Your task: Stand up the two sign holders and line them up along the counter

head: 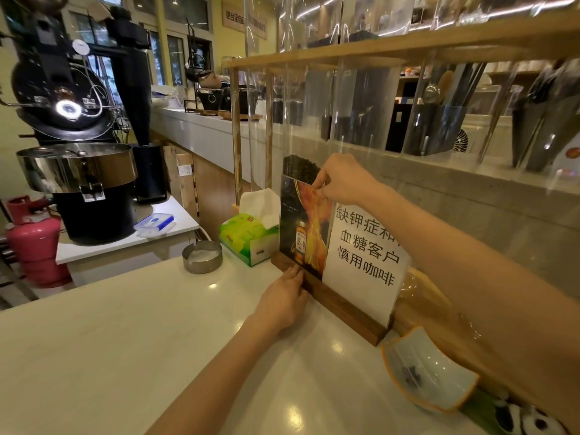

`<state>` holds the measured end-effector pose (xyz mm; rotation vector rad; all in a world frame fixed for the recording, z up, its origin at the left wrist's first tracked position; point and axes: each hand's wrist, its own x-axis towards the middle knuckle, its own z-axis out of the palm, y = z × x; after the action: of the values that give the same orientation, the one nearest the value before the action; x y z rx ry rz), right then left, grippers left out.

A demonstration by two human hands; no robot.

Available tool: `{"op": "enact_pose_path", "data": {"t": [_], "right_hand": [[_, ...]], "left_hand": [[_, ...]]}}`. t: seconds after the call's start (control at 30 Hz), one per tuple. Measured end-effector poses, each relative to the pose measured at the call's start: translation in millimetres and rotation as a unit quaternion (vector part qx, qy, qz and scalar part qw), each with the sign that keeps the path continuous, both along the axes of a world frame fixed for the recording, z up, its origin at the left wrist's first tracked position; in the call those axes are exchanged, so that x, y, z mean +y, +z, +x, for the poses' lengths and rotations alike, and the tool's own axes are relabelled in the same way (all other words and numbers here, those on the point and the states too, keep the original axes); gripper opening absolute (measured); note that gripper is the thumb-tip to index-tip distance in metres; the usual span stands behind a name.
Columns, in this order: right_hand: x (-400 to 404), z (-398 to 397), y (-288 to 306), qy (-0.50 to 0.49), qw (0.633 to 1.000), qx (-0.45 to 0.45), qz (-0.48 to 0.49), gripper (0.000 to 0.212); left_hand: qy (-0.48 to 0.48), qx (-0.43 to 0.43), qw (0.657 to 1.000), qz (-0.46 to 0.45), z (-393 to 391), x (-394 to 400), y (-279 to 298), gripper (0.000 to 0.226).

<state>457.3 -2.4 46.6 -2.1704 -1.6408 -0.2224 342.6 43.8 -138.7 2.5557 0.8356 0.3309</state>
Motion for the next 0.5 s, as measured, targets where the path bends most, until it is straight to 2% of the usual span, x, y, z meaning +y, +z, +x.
{"op": "enact_pose_path", "data": {"t": [0.33, 0.5], "right_hand": [[-5, 2, 3, 0.012, 0.999, 0.034, -0.007, 0.024], [-11, -3, 7, 0.020, 0.998, 0.037, -0.042, 0.028]], "left_hand": [[-0.001, -0.004, 1.000, 0.003, 0, -2, 2, 0.053], [0.021, -0.027, 0.999, -0.022, -3, -1, 14, 0.047]]}}
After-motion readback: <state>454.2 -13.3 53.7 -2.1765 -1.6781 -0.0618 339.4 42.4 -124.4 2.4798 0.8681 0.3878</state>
